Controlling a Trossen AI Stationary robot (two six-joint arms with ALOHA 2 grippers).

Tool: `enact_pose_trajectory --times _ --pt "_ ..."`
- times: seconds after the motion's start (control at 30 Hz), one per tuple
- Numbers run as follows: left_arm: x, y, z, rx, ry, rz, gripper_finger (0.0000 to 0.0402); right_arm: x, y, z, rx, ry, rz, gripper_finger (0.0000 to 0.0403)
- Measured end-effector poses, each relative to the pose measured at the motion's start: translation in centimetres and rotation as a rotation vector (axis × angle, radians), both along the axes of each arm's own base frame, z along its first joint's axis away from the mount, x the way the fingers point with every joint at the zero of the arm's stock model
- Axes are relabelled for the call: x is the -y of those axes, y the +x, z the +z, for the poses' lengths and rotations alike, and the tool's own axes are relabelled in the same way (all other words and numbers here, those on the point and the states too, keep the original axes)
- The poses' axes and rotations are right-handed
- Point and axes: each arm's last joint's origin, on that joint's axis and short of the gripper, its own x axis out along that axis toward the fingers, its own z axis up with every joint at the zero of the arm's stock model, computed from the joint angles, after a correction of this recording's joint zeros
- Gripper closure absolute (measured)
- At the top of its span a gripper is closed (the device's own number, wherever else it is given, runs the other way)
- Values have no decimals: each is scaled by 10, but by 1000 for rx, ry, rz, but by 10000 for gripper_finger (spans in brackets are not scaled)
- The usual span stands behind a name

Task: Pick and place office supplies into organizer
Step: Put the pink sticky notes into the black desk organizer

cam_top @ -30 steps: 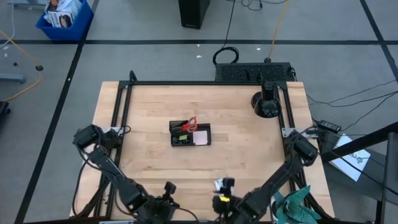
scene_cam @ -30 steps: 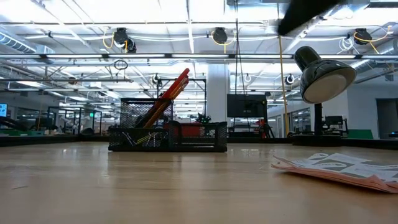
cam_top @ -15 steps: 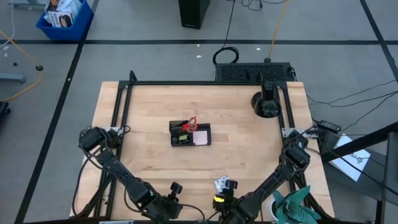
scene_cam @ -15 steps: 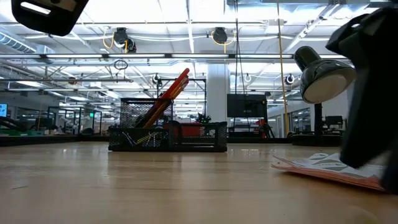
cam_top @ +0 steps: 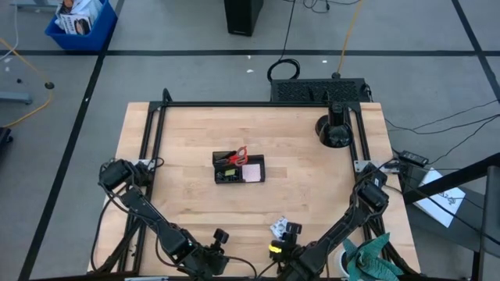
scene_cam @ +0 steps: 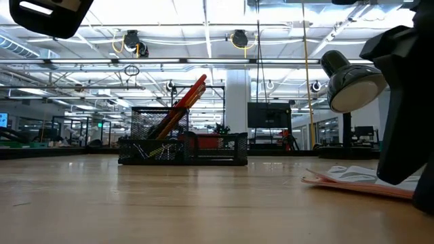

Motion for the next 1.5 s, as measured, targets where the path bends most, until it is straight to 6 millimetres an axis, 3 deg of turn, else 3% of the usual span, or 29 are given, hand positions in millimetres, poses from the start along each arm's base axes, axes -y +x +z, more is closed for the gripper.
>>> enact_pose_trajectory --times 0.33,0.83,1.1,1.5 --pt "0 0 0 3 0 2 376 4 -4 -15 -83 -78 -4 278" --pt "0 0 0 3 -4 6 376 13 -13 -20 -169 -158 -5 398" --pt "0 0 0 4 -1 4 376 9 -14 -4 -188 -200 -34 402" --pt "0 0 0 4 0 3 376 -6 1 44 -27 -242 33 403"
